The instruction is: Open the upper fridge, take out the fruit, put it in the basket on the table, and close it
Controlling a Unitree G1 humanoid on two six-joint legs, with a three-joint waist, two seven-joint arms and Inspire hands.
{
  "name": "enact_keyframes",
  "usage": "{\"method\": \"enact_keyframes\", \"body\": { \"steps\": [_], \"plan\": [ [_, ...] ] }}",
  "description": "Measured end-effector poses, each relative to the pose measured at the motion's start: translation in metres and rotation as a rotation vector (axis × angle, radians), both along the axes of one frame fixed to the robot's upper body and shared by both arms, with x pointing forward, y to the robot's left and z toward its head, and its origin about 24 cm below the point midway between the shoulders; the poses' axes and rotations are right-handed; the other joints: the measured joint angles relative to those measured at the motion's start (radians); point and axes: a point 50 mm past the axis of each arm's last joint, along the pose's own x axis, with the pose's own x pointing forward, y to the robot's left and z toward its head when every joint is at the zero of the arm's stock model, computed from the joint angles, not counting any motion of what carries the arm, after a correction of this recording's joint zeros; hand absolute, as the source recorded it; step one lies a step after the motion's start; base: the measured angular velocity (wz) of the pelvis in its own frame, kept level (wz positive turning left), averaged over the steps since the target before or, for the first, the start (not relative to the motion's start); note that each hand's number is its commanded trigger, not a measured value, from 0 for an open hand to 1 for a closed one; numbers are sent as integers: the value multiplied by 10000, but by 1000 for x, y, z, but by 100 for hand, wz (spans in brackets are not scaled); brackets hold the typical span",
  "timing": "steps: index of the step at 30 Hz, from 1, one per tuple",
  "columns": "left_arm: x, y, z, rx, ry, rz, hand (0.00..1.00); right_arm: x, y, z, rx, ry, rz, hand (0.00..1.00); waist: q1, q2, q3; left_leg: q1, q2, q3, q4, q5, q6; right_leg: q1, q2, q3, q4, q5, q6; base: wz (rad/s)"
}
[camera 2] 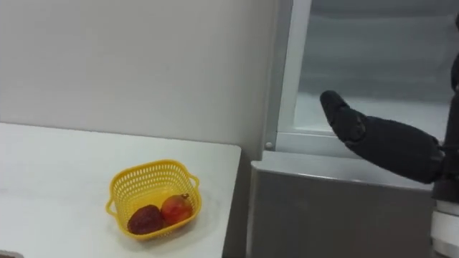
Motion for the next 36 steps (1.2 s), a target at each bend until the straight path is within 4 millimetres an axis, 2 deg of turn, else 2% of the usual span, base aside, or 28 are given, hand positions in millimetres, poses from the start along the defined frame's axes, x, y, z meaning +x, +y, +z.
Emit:
{"method": "enact_keyframes", "body": {
  "steps": [3,8,12,15,21,23,27,29,30,35,36],
  "plan": [
    [1,0,0,37,-53,-3,0,-4,-10,-5,710,57,-160,0,-203,62,4,34,7,74,-27,0,1,-32,17,107,-5,9,7,-9],
    [5,1,0,239,-311,-41,0,-11,-24,-30,1233,1090,-905,0,-287,186,6,347,73,494,-410,3,-2,-10,81,504,-7,16,-1,-23],
    [8,1,0,378,-450,-195,0,-12,-33,-51,1614,2082,-1408,0,-474,255,24,362,62,551,-486,4,0,-66,72,543,-7,8,11,-8],
    [8,1,0,351,-439,-208,0,-15,-37,-60,1822,2517,-1558,0,-518,232,22,354,90,670,-493,5,-1,-178,106,686,-10,5,9,-13],
    [10,2,1,412,-496,-245,0,-25,-46,-83,2190,3580,-2171,0,-584,27,-32,312,80,756,-494,4,-1,-237,109,844,-72,3,10,-5],
    [10,2,0,446,-379,-298,0,-27,-52,-97,2350,4265,-2509,0,-572,-18,-45,329,83,811,-495,4,-1,-232,114,937,-74,4,10,-6],
    [13,2,0,432,-417,-373,0,-35,-62,-124,2927,5502,-2819,0,-581,-31,-21,336,92,948,-496,4,0,-223,112,1033,-77,4,11,-5],
    [16,2,0,430,-456,-410,0,-42,-69,-147,3560,6670,-2928,0,-692,-39,-11,337,93,1043,-497,3,1,-276,101,1042,-36,-11,33,0],
    [16,2,0,426,-462,-412,0,-44,-70,-152,3761,6925,-2905,0,-721,-48,-14,340,97,1104,-500,3,1,-298,100,1053,-12,-12,35,-6],
    [23,6,2,418,-631,-310,0,-68,-77,-204,6469,8740,-2949,0,-831,1,-2,294,106,1117,-486,-10,15,-414,110,1073,2,-14,36,-5],
    [24,6,2,419,-676,-317,0,-70,-77,-207,6800,8827,-2963,0,-834,30,1,274,110,1118,-488,-14,16,-443,113,1084,10,-14,36,-4]
  ]
}}
